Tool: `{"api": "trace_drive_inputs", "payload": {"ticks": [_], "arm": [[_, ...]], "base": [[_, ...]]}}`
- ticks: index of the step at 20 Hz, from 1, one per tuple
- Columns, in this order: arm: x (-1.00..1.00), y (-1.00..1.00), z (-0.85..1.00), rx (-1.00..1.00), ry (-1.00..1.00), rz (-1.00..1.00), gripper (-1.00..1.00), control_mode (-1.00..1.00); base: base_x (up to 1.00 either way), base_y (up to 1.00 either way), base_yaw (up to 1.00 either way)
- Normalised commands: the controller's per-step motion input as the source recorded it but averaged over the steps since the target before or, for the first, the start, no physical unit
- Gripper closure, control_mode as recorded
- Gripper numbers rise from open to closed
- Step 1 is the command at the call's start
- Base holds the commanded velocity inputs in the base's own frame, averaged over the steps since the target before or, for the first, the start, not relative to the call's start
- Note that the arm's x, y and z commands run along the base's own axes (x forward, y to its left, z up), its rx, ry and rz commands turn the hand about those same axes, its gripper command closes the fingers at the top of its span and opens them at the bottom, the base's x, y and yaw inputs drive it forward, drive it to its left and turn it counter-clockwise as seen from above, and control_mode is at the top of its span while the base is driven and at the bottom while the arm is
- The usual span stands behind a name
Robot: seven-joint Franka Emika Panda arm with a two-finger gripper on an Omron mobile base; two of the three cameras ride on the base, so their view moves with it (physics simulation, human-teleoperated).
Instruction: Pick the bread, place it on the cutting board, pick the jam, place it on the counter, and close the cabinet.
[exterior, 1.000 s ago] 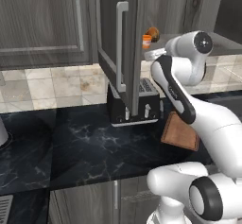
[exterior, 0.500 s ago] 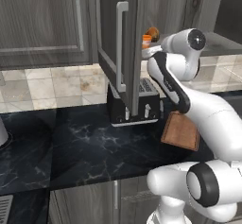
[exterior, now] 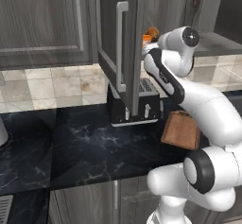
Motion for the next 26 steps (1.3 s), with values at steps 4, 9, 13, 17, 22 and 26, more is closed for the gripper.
{"api": "trace_drive_inputs", "payload": {"ticks": [4, 9, 13, 17, 22, 26], "arm": [[0.23, 0.00, 0.00, 0.00, 0.00, 0.00, -1.00, -1.00], [0.19, 0.00, 0.00, 0.00, 0.00, 0.00, -1.00, -1.00], [0.18, 0.02, 0.00, 0.00, 0.00, 0.00, -1.00, -1.00], [0.23, 0.04, 0.00, 0.00, 0.00, 0.00, -1.00, -1.00], [0.23, 0.08, 0.00, 0.00, 0.00, 0.00, -1.00, -1.00], [0.22, 0.10, 0.00, 0.00, 0.00, 0.00, -1.00, -1.00]], "base": [[0.00, 0.00, 0.00], [0.00, 0.00, 0.00], [0.00, 0.00, 0.00], [0.00, 0.00, 0.00], [0.00, 0.00, 0.00], [0.00, 0.00, 0.00]]}}
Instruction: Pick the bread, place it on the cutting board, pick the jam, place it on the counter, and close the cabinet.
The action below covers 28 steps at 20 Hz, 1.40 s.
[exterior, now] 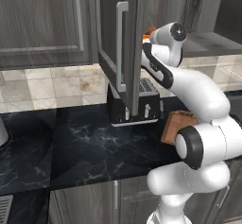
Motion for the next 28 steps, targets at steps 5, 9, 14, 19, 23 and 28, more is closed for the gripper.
{"api": "trace_drive_inputs", "payload": {"ticks": [5, 9, 14, 19, 23, 28], "arm": [[0.23, 0.05, 0.00, 0.00, 0.00, 0.00, -1.00, -1.00], [0.22, 0.01, 0.00, 0.00, 0.00, 0.00, -1.00, -1.00], [0.18, 0.00, 0.00, 0.00, 0.00, 0.00, -1.00, -1.00], [0.17, 0.00, 0.00, 0.00, 0.00, 0.00, -1.00, -1.00], [0.09, 0.00, -0.01, 0.00, 0.00, 0.00, -1.00, -1.00], [0.01, 0.04, -0.04, 0.00, 0.02, 0.00, 1.00, -1.00]], "base": [[0.00, 0.00, 0.00], [0.00, 0.00, 0.00], [0.00, 0.00, 0.00], [0.00, 0.00, 0.00], [0.00, 0.00, 0.00], [0.00, 0.00, 0.00]]}}
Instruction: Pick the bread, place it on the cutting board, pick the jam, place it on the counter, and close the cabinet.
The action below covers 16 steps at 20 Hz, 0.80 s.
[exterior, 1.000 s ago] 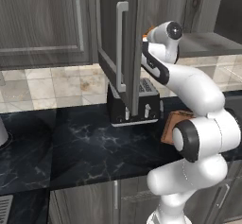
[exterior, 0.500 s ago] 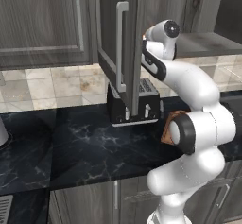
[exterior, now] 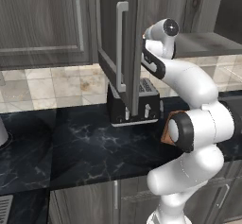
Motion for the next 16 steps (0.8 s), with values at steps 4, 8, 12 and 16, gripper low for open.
{"api": "trace_drive_inputs", "payload": {"ticks": [4, 8, 12, 16], "arm": [[0.00, 0.07, -0.06, 0.00, 0.02, 0.00, 1.00, -1.00], [0.00, 0.00, 0.00, 0.00, 0.00, 0.00, 1.00, -1.00], [0.00, 0.00, 0.00, 0.00, 0.00, 0.00, 1.00, -1.00], [-0.21, 0.00, 0.00, 0.00, 0.00, 0.00, 1.00, -1.00]], "base": [[0.00, 0.00, 0.00], [0.00, 0.00, 0.00], [0.00, 0.00, 0.00], [0.00, 0.00, 0.00]]}}
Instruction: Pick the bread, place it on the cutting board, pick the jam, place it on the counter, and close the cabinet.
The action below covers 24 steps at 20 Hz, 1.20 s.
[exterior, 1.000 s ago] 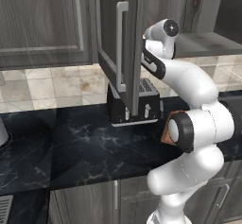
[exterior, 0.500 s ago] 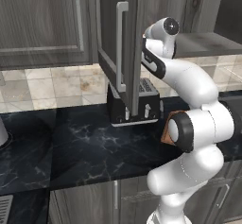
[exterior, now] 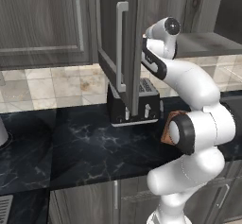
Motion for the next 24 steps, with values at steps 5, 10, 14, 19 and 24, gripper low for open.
{"api": "trace_drive_inputs", "payload": {"ticks": [5, 10, 14, 19, 24], "arm": [[-0.42, -0.08, 0.00, 0.00, -0.01, 0.00, 1.00, -1.00], [-0.44, -0.11, 0.00, 0.00, 0.00, 0.00, 1.00, -1.00], [-0.41, -0.11, 0.00, 0.00, 0.00, 0.00, 1.00, -1.00], [-0.53, -0.16, 0.00, 0.00, 0.00, 0.00, 1.00, -1.00], [-0.61, -0.16, 0.00, 0.00, 0.00, 0.00, 1.00, -1.00]], "base": [[0.00, 0.00, 0.00], [0.00, 0.00, 0.00], [0.00, 0.00, 0.00], [0.00, 0.00, 0.00], [0.00, 0.00, 0.00]]}}
